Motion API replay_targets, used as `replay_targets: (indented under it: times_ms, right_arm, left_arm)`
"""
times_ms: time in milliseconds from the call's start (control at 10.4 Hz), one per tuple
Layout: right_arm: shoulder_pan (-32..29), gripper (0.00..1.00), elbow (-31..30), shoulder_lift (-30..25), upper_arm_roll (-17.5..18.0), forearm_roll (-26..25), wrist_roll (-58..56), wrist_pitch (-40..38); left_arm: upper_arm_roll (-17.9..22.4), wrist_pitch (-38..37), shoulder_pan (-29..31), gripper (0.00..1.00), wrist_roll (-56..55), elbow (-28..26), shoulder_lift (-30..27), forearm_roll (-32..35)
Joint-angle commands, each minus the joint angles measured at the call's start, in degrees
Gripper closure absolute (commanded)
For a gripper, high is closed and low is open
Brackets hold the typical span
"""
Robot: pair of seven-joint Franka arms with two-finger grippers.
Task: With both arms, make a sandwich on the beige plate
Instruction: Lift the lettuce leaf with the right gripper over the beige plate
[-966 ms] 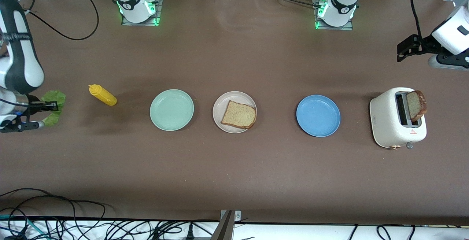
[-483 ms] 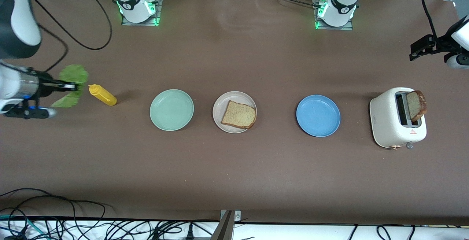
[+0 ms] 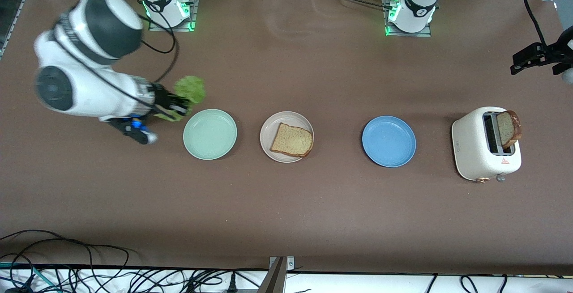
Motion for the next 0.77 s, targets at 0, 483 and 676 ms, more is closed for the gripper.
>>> replay_targets:
  times_ms: [0,483,676]
  right_arm:
    - [4.86,1.0,1.65,5.5,-0.21,-0.03,10.54,6.43]
    - [19.86,1.0,1.65,15.62,-7.21,-5.57,26.82,29.79]
    - [27.26,1.0,1.73,17.9,-13.46,-5.14,29.82,37.89]
  left_arm:
    - [-0.17,-0.51,0.3,0.0,0.42,1.01,0.98,-1.08]
    - [-0.69,0.1,-0.22,0.0,0.51,1.01,2.12,-1.6]
    - [-1.48,0.1,-0.57,0.0,0.51,1.36,2.04,-2.83]
